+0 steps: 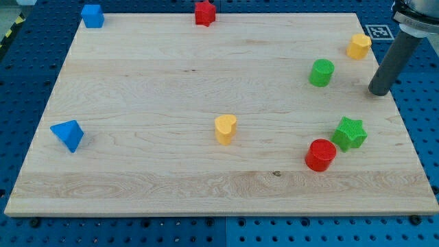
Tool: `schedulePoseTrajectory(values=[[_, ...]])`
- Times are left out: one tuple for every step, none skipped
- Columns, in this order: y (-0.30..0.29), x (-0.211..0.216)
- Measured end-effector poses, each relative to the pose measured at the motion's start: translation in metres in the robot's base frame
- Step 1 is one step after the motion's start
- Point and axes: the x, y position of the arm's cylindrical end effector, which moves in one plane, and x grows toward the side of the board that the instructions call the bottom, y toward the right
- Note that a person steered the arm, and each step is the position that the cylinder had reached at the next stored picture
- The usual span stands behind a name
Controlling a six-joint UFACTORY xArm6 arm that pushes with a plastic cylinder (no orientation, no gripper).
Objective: Move the yellow hexagon to the top right of the board
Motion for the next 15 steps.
schedulePoseTrajectory(values=[[0.0,-0.003],[-0.011,-0.005],[-0.027,-0.015],[-0.041,-0.029],[-0.044,-0.046],[-0.039,-0.053],[-0.031,-0.053],[-0.02,-0.053],[-0.011,-0.053],[-0.006,-0.053],[-0.006,-0.061],[-0.007,-0.07],[-0.008,-0.086],[-0.008,-0.106],[-0.008,-0.12]])
